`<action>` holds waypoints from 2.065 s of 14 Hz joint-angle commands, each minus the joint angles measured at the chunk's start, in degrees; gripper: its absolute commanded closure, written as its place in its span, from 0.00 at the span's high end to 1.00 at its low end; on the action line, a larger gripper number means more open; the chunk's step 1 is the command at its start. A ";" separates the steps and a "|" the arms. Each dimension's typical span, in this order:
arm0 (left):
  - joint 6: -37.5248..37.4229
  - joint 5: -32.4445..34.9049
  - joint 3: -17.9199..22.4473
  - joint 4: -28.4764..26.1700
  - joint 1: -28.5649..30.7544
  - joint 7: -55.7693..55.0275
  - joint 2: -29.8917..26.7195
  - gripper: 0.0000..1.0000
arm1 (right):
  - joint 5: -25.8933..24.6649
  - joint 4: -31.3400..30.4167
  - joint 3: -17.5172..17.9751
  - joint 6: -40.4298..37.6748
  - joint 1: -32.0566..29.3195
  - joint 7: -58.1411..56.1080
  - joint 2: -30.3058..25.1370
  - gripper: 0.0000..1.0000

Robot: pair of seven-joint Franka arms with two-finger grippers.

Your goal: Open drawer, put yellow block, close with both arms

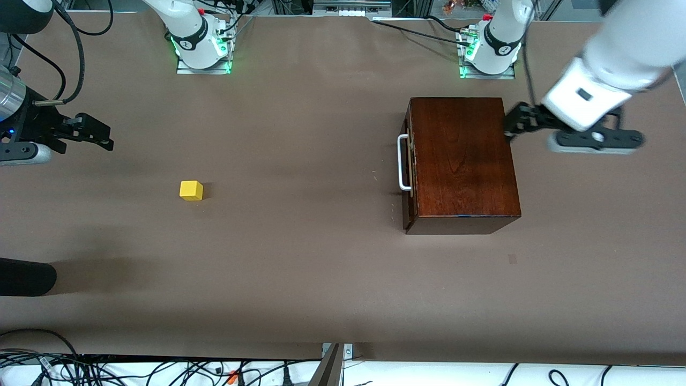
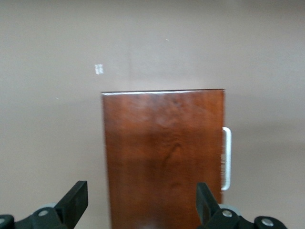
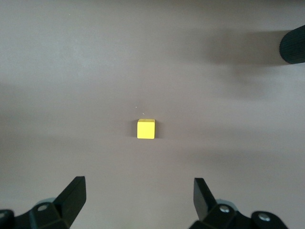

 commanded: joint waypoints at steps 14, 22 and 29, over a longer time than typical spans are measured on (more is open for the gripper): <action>5.98 11.61 -8.48 0.78 -20.99 -34.10 11.30 1.00 | 0.42 1.31 -0.90 -1.14 -0.54 0.50 0.80 1.00; 6.42 22.06 -8.39 0.60 -24.34 -36.84 21.23 1.00 | 0.42 1.31 -0.90 -1.14 -0.54 0.50 0.71 1.00; 12.12 27.08 -8.22 -4.49 -23.72 -36.04 24.85 1.00 | 0.50 1.31 -0.73 -1.23 -0.45 0.50 0.71 1.00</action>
